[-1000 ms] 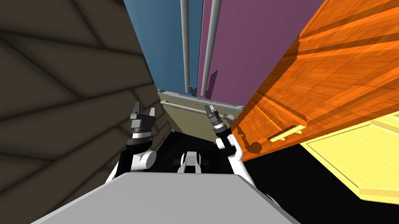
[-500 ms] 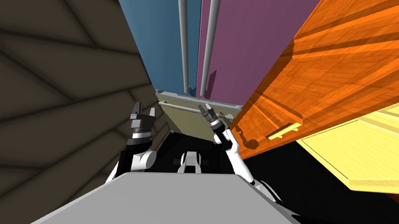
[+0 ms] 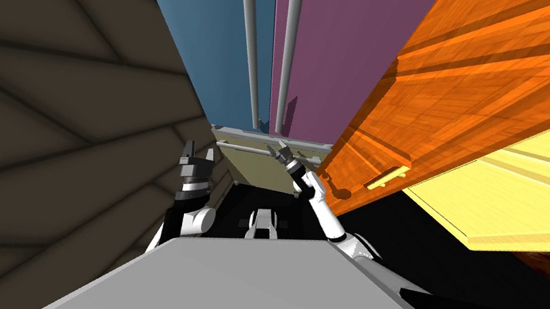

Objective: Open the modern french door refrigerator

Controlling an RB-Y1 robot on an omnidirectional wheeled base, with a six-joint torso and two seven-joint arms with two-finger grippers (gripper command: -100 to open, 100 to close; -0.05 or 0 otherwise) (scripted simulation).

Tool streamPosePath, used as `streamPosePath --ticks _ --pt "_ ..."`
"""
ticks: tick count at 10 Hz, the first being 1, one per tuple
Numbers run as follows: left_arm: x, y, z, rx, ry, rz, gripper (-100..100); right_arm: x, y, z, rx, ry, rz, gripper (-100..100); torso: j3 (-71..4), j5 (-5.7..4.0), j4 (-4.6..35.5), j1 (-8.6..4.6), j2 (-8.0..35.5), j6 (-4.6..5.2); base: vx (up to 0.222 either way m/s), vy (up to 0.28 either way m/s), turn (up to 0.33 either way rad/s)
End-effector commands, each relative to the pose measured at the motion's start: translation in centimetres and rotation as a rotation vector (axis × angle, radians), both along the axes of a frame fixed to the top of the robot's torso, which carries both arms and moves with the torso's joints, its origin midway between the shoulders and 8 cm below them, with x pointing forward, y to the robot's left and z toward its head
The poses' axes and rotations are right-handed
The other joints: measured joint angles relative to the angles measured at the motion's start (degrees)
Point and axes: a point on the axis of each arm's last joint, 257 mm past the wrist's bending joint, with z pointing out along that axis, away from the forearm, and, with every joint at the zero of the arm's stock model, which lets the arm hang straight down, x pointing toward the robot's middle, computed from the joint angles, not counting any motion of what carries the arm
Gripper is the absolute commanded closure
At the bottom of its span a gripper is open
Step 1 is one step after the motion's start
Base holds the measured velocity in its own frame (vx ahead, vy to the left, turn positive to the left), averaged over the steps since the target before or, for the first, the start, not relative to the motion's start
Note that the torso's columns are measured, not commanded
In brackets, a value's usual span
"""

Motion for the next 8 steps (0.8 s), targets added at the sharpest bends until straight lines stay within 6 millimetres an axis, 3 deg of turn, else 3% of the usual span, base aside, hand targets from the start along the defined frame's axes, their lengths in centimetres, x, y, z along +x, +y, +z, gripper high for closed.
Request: streamPosePath --ticks 1,3,6,8 --pt "0.0 0.0 0.0 0.000 0.000 0.000 0 0.9 1.2 -0.2 -0.087 -0.039 -0.012 -100 0.01 -0.01 0.00 -0.02 0.01 0.01 0.008 0.029 -0.032" --pt "0.0 0.0 0.0 0.000 0.000 0.000 0 2.8 2.0 -1.4 -0.205 -0.072 -0.038 -100 0.01 -0.02 0.01 -0.05 0.02 0.02 0.013 0.034 -0.089" --pt "0.0 0.0 0.0 0.000 0.000 0.000 0 4.0 2.6 -1.2 -0.291 -0.124 -0.058 -100 0.01 0.00 0.00 0.02 0.01 0.01 0.012 0.039 -0.050" --pt "0.0 0.0 0.0 0.000 0.000 0.000 0 5.9 2.6 -2.1 -0.411 -0.166 -0.096 -100 0.02 -0.02 0.01 -0.05 0.03 0.02 0.009 0.039 -0.096"
